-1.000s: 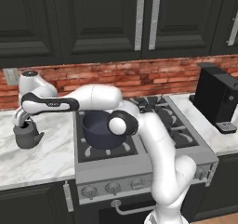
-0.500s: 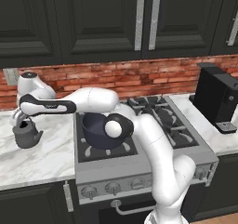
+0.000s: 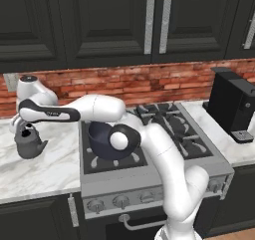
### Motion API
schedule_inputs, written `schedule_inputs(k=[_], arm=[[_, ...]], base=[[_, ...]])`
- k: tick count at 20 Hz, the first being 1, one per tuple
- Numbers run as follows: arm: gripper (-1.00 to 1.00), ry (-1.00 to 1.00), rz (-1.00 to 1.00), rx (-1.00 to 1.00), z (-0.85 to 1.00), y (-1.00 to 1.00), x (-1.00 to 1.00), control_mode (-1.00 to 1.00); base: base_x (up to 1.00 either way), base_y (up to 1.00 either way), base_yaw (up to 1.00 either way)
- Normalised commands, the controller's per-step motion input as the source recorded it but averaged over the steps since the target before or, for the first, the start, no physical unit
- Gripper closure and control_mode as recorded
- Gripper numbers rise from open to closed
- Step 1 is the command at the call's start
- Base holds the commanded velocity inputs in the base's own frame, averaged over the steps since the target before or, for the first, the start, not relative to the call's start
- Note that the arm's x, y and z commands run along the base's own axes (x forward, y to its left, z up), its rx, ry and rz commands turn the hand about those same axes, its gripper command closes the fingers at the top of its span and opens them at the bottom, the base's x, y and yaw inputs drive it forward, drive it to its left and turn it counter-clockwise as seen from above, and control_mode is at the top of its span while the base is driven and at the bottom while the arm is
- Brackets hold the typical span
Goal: Pick the kettle from the counter and place it on a stove burner. Then turn the burner on.
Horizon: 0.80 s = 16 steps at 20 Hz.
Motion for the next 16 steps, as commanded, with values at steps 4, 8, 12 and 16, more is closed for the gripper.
schedule_inputs(k=[4, 8, 12, 16], arm=[[1.00, -0.17, 0.00, 0.00, 0.16, 0.00, -0.15, -1.00], [1.00, -0.20, 0.00, 0.00, 0.27, 0.00, -0.14, -1.00], [1.00, -0.03, 0.00, 0.00, 0.06, 0.00, -0.01, -1.00], [1.00, 0.00, 0.00, 0.00, 0.00, 0.00, -0.09, -1.00]], base=[[0.00, 0.00, 0.00], [0.00, 0.00, 0.00], [0.00, 0.00, 0.00], [0.00, 0.00, 0.00]])
